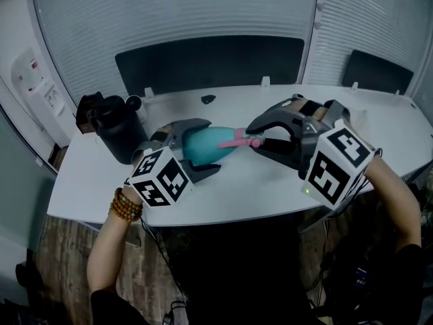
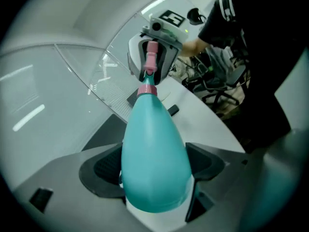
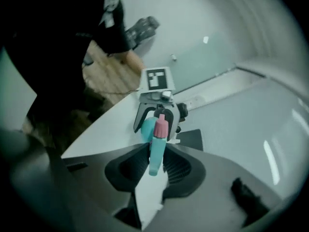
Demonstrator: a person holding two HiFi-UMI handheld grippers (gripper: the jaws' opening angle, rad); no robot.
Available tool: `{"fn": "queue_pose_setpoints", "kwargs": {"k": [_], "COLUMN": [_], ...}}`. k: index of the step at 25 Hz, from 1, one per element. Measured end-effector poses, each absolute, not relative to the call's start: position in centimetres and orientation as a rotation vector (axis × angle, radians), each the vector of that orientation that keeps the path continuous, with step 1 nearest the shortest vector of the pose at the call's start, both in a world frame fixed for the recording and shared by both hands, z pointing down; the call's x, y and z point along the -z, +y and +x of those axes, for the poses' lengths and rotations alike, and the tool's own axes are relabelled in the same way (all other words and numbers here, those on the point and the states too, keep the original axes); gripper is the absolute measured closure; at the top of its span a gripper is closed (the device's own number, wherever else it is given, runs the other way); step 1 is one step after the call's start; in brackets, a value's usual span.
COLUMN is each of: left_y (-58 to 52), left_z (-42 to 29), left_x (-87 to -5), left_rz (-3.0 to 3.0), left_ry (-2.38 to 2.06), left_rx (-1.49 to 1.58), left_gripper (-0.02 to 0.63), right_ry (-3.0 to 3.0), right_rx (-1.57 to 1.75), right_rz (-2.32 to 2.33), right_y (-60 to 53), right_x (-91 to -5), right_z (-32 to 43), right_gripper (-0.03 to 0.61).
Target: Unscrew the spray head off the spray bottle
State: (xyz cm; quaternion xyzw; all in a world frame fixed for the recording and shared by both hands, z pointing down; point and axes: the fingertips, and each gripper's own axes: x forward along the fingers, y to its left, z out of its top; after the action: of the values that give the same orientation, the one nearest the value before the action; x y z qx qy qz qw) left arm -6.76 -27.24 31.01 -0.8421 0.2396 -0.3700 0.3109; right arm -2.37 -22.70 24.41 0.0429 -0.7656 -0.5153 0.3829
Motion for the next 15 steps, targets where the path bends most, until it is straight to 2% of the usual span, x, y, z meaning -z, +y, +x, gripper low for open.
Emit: {"fn": "queue_pose_setpoints", "kwargs": {"k": [7,10,15], "left_y": [-24.0,-22.8,-23.7], "left_z": [-6.2,-6.0,-5.9], "left_x": [-33.6,-34.0,-32.8], "left_rz": [-2.539,-2.632,-2.619], "left_ry": [0.238,0.136,0.26], "left_rx": [0.991,0.962,0.865], "left_gripper": [0.209,0.209,0.209], "right_ry": [-1.051,-0.992,-1.08], "right_rx": [2.011,2.038,2.014], "right_rz": [-0.034,-0.019,0.069], "right_y": [-20.7,-20.2,-21.2], "right_x": [-26.8,-27.3,-25.6], "right_z": [-2.2,-2.1,-1.9], "right_gripper": [0.489,0.489,0.488]}}
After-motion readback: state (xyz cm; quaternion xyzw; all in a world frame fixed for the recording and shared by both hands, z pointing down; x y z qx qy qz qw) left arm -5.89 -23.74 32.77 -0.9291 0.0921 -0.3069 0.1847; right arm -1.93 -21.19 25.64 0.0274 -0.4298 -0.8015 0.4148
